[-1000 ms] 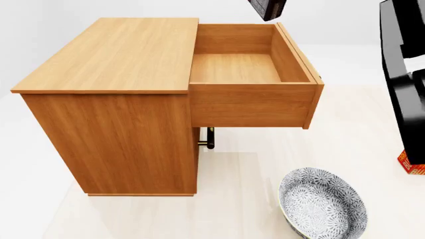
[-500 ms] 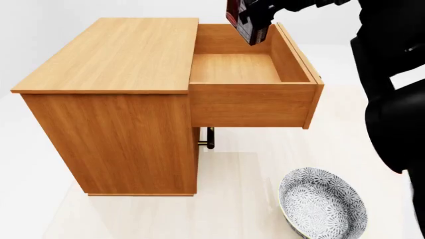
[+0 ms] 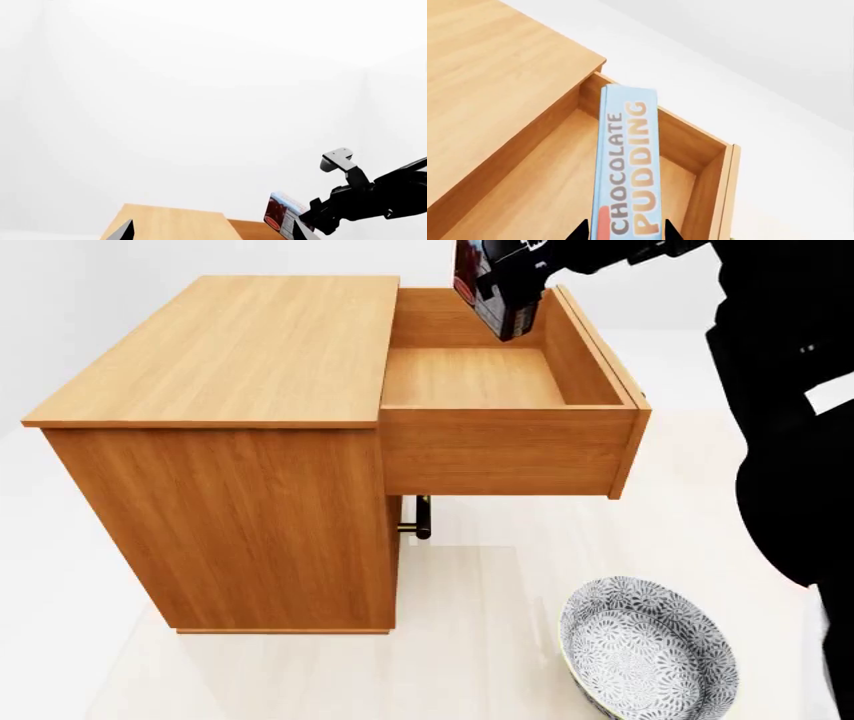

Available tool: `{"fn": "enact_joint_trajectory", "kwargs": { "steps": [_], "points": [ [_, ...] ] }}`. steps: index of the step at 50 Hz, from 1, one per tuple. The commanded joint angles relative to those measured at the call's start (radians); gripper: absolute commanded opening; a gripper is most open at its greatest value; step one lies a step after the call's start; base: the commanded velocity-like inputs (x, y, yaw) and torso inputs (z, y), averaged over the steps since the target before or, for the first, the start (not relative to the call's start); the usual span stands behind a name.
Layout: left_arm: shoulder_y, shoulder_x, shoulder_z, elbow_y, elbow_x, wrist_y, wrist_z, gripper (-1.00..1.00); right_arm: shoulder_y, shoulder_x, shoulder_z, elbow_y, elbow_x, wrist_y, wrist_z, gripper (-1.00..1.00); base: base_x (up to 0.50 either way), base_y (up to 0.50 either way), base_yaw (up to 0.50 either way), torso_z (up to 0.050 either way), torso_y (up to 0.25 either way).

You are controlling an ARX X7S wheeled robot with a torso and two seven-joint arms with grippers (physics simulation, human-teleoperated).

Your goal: Put the chocolate pudding in the top drawer of the cabinet and close it.

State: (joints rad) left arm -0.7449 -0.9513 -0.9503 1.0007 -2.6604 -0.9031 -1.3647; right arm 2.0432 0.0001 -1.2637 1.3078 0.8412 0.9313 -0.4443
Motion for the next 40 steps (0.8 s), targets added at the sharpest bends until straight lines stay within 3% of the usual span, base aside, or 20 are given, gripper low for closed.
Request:
{"fn": "enact_joint_trajectory", "kwargs": {
  "steps": [1, 10, 40],
  "points": [
    [-0.009, -0.006, 0.007, -0.001, 0.011, 0.009, 0.008, 1.0, 0.012, 0.0, -0.07, -0.01, 0.046, -0.007, -0.007, -1.0, 0.0, 0.0, 0.0, 0.0, 0.0],
    [-0.001, -0.004, -0.007, -0.002, 0.003, 0.004, 0.007, 1.0, 0.009, 0.0, -0.103, -0.016, 0.069, -0.013, -0.01, -1.0, 0.0, 0.0, 0.0, 0.0, -0.009],
    [0.011, 0.003, -0.026, -0.005, 0.003, -0.002, 0.012, 1.0, 0.003, 0.0, -0.136, -0.029, 0.083, -0.02, -0.026, -1.0, 0.0, 0.0, 0.0, 0.0, -0.105]
  ]
}}
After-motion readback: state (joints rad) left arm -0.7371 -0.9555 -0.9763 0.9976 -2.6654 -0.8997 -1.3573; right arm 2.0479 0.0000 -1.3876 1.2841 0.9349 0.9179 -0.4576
